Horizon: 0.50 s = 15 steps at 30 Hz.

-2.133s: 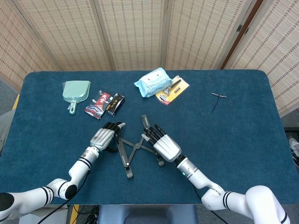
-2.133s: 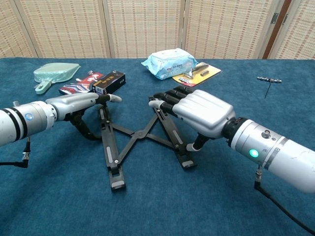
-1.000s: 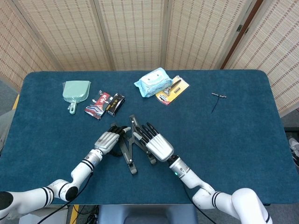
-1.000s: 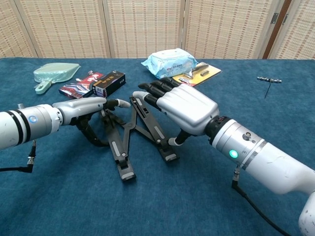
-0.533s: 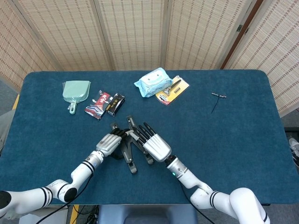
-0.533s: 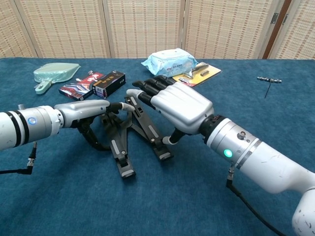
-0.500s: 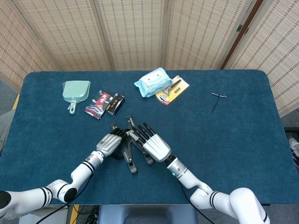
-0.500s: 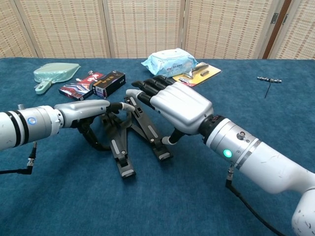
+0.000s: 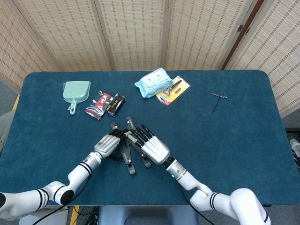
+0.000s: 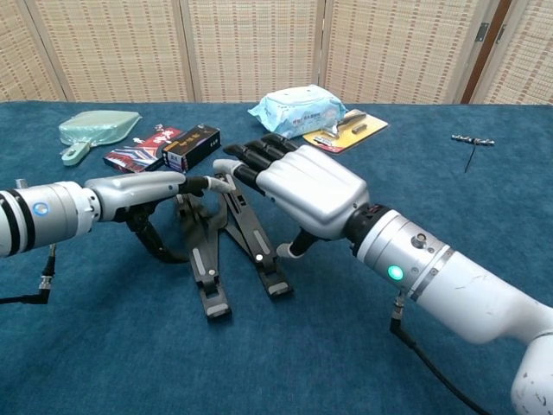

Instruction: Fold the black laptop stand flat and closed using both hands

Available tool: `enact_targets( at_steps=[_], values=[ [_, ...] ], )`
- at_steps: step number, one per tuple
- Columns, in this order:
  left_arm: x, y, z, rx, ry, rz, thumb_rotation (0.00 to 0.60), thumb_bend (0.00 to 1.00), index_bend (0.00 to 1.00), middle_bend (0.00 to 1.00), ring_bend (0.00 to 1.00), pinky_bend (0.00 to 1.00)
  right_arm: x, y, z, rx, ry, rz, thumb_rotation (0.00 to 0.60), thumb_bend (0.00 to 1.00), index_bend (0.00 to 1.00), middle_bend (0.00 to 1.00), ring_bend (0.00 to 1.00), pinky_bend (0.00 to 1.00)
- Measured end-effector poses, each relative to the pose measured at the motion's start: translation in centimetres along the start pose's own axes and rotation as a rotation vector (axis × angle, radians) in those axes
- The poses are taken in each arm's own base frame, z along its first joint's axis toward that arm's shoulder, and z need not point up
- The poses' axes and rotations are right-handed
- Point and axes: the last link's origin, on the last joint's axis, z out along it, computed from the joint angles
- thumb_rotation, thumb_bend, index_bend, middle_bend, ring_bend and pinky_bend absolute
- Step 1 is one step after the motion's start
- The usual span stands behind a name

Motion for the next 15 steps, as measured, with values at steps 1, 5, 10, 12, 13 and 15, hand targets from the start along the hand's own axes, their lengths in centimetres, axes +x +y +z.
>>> enact_targets(
  at_steps=[1, 5, 10, 12, 13, 15],
  values=[
    [0.1, -0.3, -0.1, 0.008, 0.003, 0.002, 0.6, 0.21, 0.0, 0.05, 0.08, 0.0, 0.1, 0.1, -0.1, 0.003, -0.001, 0.001, 0.6, 0.01, 0.0, 0.0, 0.0, 0.0],
    [0.8, -1.5, -0.6, 0.041, 0.023, 0.003, 0.6, 0.21, 0.0, 0.05, 0.08, 0.0, 0.9, 0.9, -0.3, 0.021, -0.008, 0.006, 0.6, 0.01, 0.0, 0.0, 0.0, 0.0],
    [2.0, -3.2, -1.7, 0.093, 0.065, -0.001, 0.6, 0.21, 0.0, 0.05, 0.08, 0.0, 2.6, 2.3, -0.7, 0.066, -0.042, 0.017, 0.6, 0.01, 0.0, 0.0, 0.0, 0.0],
    [2.5, -3.9, -2.2, 0.115, 0.083, -0.005, 0.6, 0.21, 0.0, 0.05, 0.08, 0.0, 3.6, 3.2, -0.8, 0.1, -0.073, 0.017, 0.6, 0.01, 0.0, 0.0, 0.0, 0.0],
    [2.8, -4.4, -2.6, 0.132, 0.096, -0.009, 0.6, 0.21, 0.0, 0.05, 0.08, 0.0, 4.1, 3.6, -0.8, 0.117, -0.09, 0.015, 0.6, 0.01, 0.0, 0.0, 0.0, 0.0],
    [3.3, -5.1, -3.2, 0.159, 0.115, -0.015, 0.6, 0.21, 0.0, 0.05, 0.08, 0.0, 5.4, 4.6, -0.8, 0.161, -0.139, 0.004, 0.6, 0.01, 0.0, 0.0, 0.0, 0.0]
  ],
)
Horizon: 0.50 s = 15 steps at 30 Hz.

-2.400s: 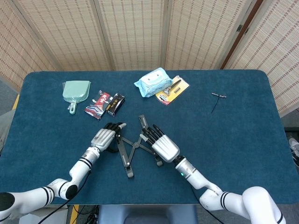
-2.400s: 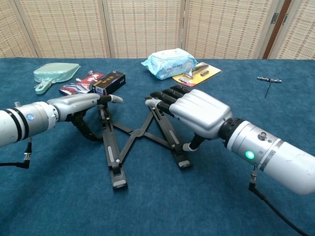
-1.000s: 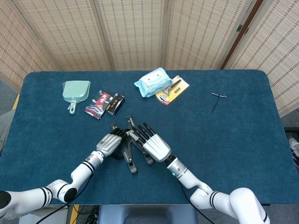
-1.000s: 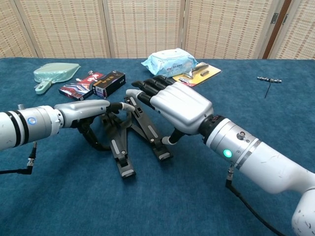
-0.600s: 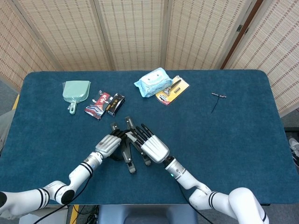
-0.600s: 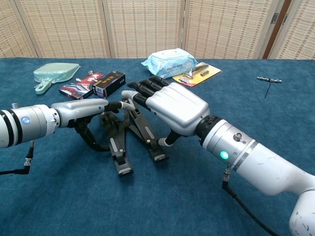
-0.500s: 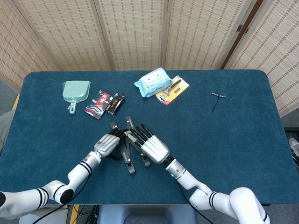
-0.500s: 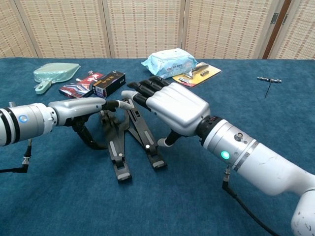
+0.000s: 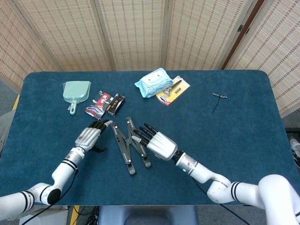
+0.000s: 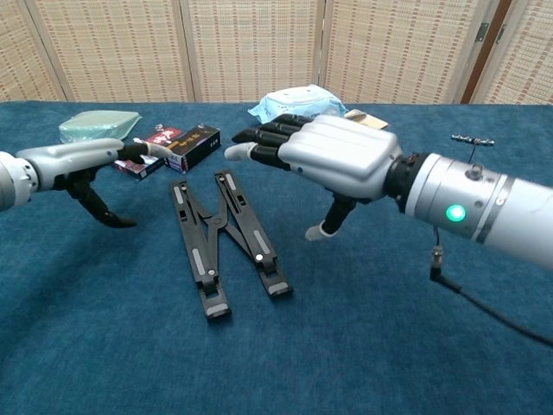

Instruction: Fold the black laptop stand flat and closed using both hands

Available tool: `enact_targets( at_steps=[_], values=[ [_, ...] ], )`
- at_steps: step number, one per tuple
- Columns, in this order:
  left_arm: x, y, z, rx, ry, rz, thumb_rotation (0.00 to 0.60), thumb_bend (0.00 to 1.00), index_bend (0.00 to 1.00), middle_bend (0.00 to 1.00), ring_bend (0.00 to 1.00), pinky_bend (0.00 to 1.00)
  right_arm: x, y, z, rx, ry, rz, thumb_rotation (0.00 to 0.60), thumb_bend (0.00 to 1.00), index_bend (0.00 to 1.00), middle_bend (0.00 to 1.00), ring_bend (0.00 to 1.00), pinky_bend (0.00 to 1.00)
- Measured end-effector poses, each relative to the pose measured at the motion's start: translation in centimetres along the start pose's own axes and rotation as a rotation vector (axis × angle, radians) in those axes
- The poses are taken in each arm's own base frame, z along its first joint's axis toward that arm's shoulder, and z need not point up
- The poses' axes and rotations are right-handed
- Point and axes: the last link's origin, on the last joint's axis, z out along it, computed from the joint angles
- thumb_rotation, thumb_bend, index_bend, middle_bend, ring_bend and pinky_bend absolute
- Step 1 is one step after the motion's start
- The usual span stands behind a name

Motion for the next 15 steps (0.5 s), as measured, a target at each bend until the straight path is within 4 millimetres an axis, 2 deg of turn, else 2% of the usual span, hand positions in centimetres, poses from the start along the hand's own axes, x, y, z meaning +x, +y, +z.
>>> enact_targets(
  at_steps=[3, 7, 15],
  values=[
    [0.6, -1.1, -0.8, 0.038, 0.026, -0.009, 0.6, 0.21, 0.0, 0.05, 0.08, 0.0, 1.7, 1.3, -0.1, 0.07, -0.084, -0.051, 0.6, 0.01, 0.0, 0.0, 0.0, 0.0],
    [1.2, -2.2, -1.9, 0.076, 0.052, -0.017, 0.6, 0.21, 0.0, 0.04, 0.08, 0.0, 3.2, 1.6, 0.8, 0.174, -0.176, -0.132, 0.6, 0.0, 0.0, 0.0, 0.0, 0.0],
    [1.9, -3.8, -3.5, 0.137, 0.086, -0.029, 0.6, 0.21, 0.0, 0.04, 0.08, 0.0, 3.3, 1.3, 3.2, 0.308, -0.257, -0.232, 0.6, 0.0, 0.0, 0.0, 0.0, 0.0]
  ],
)
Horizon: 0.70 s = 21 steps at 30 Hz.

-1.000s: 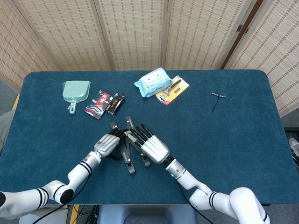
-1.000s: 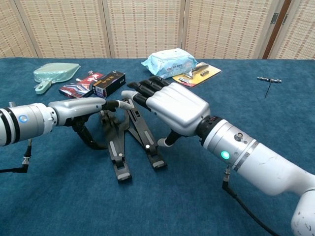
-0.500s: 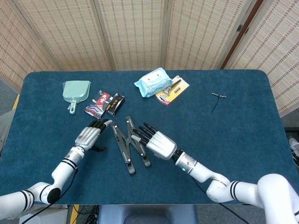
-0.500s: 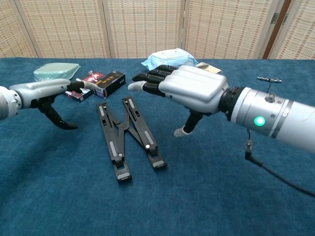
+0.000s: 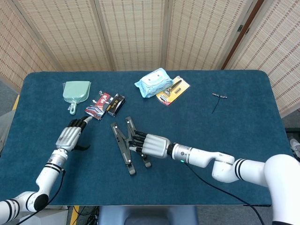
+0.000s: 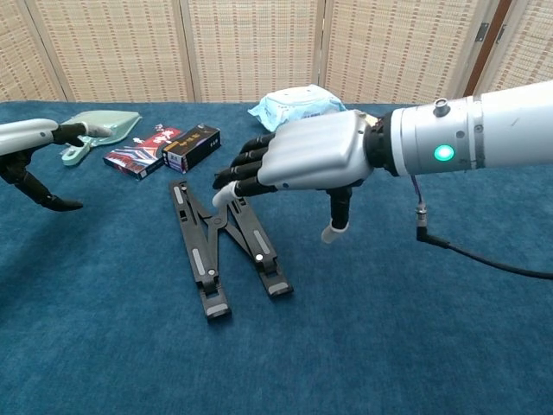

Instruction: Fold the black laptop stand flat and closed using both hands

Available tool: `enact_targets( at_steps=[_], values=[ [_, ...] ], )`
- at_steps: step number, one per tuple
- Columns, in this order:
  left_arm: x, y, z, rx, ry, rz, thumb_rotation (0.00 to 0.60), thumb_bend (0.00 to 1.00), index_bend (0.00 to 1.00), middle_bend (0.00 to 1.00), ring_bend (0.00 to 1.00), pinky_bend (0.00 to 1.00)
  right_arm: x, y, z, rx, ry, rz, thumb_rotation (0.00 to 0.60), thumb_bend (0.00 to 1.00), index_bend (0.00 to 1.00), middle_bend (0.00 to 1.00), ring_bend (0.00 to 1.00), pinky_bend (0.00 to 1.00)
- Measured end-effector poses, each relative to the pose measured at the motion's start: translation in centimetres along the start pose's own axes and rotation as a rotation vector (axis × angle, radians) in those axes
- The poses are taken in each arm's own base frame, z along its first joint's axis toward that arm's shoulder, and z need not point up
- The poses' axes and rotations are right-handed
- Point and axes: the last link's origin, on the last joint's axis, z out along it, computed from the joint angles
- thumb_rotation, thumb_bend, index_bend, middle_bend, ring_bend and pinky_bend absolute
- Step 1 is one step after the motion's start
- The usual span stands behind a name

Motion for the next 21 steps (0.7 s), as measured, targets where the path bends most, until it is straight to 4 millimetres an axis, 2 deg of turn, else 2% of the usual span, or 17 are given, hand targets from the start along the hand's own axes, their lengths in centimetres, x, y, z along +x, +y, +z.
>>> enact_targets(
  at_steps=[6, 10, 21],
  values=[
    [0.3, -0.6, -0.7, 0.017, 0.016, -0.023, 0.6, 0.21, 0.0, 0.04, 0.08, 0.0, -0.8, 0.9, 1.8, 0.034, -0.041, -0.08, 0.6, 0.0, 0.0, 0.0, 0.0, 0.0],
    [0.3, -1.0, -1.0, 0.024, 0.015, -0.032, 0.6, 0.21, 0.0, 0.03, 0.08, 0.0, -0.9, -0.4, 3.6, 0.068, -0.044, -0.092, 0.6, 0.0, 0.0, 0.0, 0.0, 0.0],
    [0.2, -1.4, -1.3, 0.02, 0.009, -0.045, 0.6, 0.21, 0.0, 0.03, 0.08, 0.0, -1.7, -1.8, 7.6, 0.076, 0.002, -0.161, 0.6, 0.0, 0.0, 0.0, 0.0, 0.0]
  ],
)
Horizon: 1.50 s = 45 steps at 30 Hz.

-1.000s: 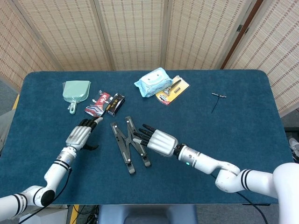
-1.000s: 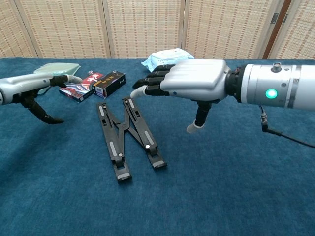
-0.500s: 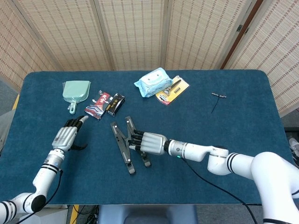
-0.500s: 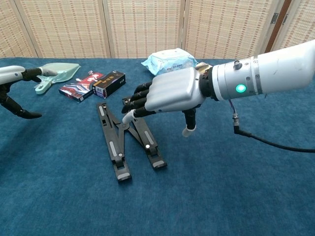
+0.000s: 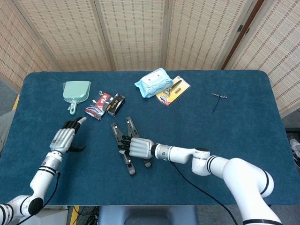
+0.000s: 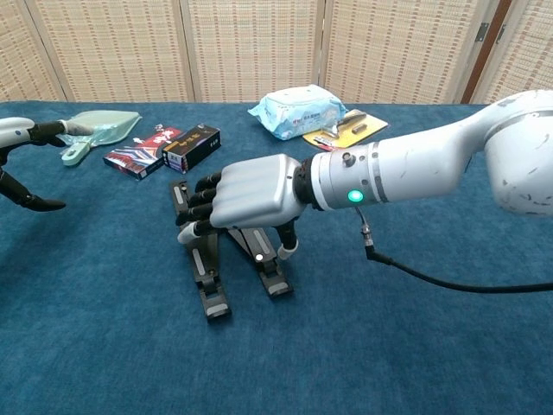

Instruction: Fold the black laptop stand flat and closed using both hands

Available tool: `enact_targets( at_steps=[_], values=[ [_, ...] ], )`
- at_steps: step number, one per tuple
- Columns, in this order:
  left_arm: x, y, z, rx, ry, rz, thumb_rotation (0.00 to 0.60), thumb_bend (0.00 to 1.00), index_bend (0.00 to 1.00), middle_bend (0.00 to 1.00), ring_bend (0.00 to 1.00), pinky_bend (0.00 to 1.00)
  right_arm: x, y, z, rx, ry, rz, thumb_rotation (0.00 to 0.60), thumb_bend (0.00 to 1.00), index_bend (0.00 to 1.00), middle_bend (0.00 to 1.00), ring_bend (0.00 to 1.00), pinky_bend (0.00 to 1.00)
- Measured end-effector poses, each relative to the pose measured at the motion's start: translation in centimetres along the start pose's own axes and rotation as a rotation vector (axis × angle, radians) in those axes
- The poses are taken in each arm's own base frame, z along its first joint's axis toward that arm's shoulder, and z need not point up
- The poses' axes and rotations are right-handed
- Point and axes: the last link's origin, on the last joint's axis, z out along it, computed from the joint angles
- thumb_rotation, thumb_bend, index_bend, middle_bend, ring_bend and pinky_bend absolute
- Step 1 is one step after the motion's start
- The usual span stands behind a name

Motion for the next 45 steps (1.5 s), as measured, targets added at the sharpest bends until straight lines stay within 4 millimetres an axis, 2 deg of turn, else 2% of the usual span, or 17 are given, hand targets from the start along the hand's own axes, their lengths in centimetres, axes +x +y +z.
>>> enact_targets(
  at_steps=[9, 16, 20, 38, 45],
  values=[
    [0.1, -0.3, -0.1, 0.005, 0.001, -0.011, 0.6, 0.21, 0.0, 0.03, 0.08, 0.0, 0.6, 0.1, 1.6, 0.018, -0.012, 0.003, 0.6, 0.0, 0.0, 0.0, 0.0, 0.0],
    [0.2, -0.5, -0.2, 0.004, 0.006, -0.017, 0.6, 0.21, 0.0, 0.02, 0.08, 0.0, 1.9, 0.5, 2.5, 0.044, -0.057, 0.034, 0.6, 0.1, 0.0, 0.0, 0.0, 0.0],
    [0.2, -0.4, -0.3, 0.002, 0.006, -0.019, 0.6, 0.21, 0.0, 0.02, 0.08, 0.0, 2.3, 0.7, 2.9, 0.052, -0.094, 0.041, 0.6, 0.11, 0.0, 0.0, 0.0, 0.0],
    [-0.1, -0.3, -0.3, -0.006, -0.003, -0.024, 0.6, 0.21, 0.0, 0.02, 0.08, 0.0, 2.1, 0.5, 3.5, 0.048, -0.14, 0.034, 0.6, 0.13, 0.0, 0.0, 0.0, 0.0],
    [-0.1, -0.4, -0.4, -0.006, -0.001, -0.024, 0.6, 0.21, 0.0, 0.02, 0.08, 0.0, 2.2, 0.4, 4.1, 0.043, -0.119, 0.042, 0.6, 0.16, 0.0, 0.14, 0.0, 0.0]
  ],
)
